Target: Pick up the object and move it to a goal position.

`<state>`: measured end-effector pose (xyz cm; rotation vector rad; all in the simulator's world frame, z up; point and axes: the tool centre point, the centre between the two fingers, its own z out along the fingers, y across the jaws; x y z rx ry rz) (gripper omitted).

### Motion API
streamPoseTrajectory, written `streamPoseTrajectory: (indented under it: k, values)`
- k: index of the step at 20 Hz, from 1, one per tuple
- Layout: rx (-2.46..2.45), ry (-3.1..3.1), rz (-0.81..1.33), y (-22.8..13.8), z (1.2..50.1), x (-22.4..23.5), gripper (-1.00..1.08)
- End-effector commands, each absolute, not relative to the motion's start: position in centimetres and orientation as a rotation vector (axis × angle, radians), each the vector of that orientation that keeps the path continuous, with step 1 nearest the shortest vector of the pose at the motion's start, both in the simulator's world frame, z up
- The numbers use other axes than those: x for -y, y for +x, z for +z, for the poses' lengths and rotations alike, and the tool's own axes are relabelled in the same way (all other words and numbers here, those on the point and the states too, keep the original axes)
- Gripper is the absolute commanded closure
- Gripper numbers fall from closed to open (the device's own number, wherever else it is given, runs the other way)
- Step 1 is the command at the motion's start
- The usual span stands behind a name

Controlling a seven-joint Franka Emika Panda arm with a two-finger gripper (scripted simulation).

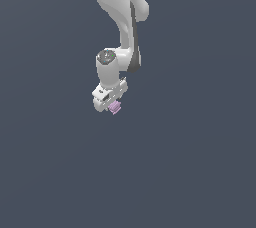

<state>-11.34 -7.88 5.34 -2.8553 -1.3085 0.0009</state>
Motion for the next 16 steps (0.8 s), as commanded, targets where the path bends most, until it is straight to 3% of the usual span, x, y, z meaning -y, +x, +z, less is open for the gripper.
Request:
streamPoseTrajectory:
  k: [1, 5, 6, 16]
  values:
    - [1.310, -2.855, 0.000, -11.32, 4.58, 7.88, -0.92]
    - [1.310, -2.855, 0.000, -11.29, 4.16, 7.91, -0.92]
    - [1.310, -2.855, 0.000, -11.29, 4.16, 7.91, 1.08]
    - [1.310, -2.857, -0.002, -11.24, 4.26, 7.95, 1.08]
